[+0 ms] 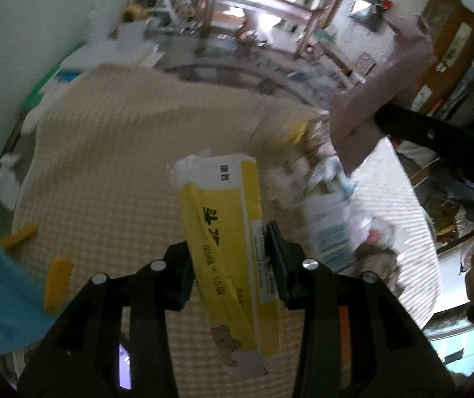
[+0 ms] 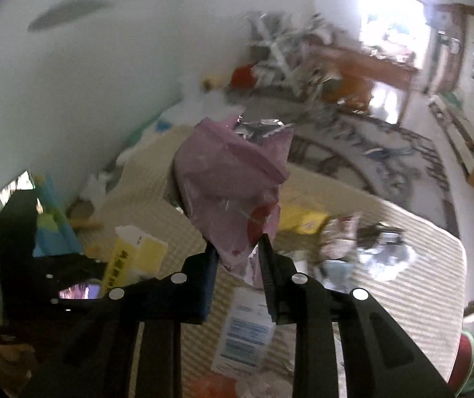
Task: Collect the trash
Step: 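Grasp the yellow tissue pack with the left tool while the right tool grasps a pink plastic bag, then carry both items to the red bucket and open the right tool to drop the pink bag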
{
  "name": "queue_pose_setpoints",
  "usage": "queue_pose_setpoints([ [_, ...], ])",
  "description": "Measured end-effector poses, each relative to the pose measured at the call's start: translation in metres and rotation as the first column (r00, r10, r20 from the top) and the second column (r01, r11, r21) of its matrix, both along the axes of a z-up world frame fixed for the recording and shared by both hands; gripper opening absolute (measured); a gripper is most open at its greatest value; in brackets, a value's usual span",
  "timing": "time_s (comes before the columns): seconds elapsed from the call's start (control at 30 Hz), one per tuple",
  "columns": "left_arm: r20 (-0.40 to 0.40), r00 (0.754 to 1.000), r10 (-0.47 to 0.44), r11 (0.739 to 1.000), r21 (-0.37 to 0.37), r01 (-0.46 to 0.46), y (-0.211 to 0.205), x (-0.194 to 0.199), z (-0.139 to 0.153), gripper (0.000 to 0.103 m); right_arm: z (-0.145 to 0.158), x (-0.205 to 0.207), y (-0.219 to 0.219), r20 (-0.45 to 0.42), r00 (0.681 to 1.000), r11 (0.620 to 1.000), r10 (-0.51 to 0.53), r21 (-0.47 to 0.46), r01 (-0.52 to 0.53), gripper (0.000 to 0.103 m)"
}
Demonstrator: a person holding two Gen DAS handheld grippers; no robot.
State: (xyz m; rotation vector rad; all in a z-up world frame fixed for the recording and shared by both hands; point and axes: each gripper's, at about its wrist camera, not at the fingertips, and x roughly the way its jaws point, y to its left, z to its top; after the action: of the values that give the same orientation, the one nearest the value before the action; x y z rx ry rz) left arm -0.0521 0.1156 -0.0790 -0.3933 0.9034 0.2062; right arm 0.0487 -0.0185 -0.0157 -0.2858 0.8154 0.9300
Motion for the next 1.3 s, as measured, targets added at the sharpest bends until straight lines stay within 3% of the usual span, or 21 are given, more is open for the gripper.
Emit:
queue_pose_setpoints([
  [0.27, 0.084, 0.994, -0.074, 0.997, 0.014, 0.073, -0.028, 0.040, 0.033, 0.038, 0.010, 0.021, -0.071, -0.075, 0.968, 0.965, -0.238, 0.097, 0.244, 0.024],
  [0.57, 0.131, 0.980, -0.152, 0.988, 0.034, 0.149, -0.064, 0.068, 0.052, 0.038, -0.010, 0.032, -0.130, -0.140, 0.912, 0.914, -0.386, 0.074, 0.398, 0.024],
  [1.0, 0.112, 0.982, -0.155, 0.987, 0.045, 0.151, -0.111, 0.083, 0.054, 0.038, -0.013, 0.040, -0.170, -0.128, 0.911, 0.912, -0.392, 0.073, 0.403, 0.024],
  [1.3, 0.108, 0.981, -0.163, 0.986, 0.052, 0.158, -0.160, 0.104, 0.056, 0.038, -0.011, 0.061, -0.222, -0.131, 0.906, 0.906, -0.403, 0.080, 0.415, 0.024],
])
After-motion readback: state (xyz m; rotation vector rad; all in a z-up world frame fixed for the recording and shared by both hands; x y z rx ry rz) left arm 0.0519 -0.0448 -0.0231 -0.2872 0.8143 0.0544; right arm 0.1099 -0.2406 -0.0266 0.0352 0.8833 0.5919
